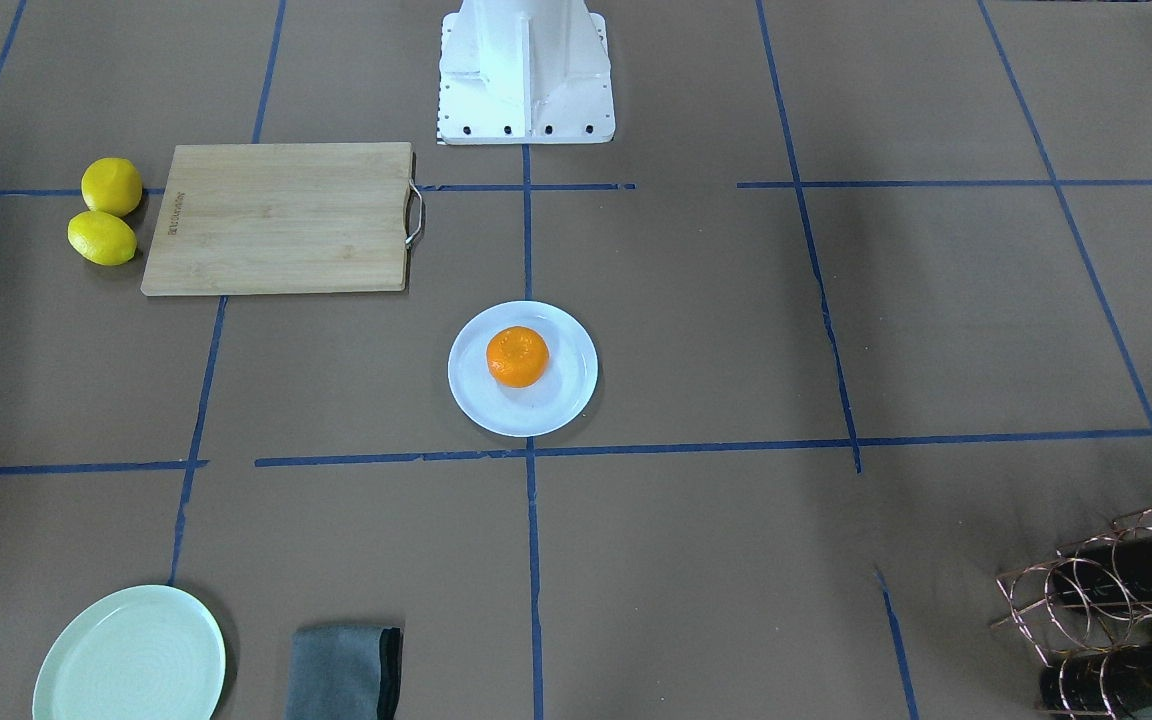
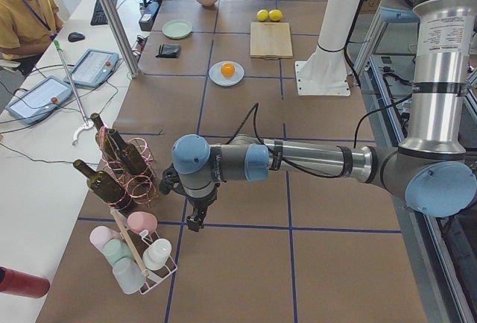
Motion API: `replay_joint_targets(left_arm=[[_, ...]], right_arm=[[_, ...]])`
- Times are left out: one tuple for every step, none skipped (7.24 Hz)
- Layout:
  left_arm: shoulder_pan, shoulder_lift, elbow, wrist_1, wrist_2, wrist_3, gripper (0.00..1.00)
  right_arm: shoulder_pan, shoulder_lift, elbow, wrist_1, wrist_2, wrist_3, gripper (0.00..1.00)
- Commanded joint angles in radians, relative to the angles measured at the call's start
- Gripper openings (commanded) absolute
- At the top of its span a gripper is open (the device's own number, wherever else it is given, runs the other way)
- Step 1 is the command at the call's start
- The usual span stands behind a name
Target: Pick orange to plate
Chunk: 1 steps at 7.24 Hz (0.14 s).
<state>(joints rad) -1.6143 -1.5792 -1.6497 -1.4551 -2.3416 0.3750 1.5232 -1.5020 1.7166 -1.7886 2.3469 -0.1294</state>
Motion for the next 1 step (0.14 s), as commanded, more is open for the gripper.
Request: replay_joint_targets(left_arm=[[0.001, -0.007, 0.011, 0.005, 0.010, 0.004, 1.00]], right_arm=[[0.000, -0.001, 0.000, 0.000, 0.002, 0.001, 1.00]])
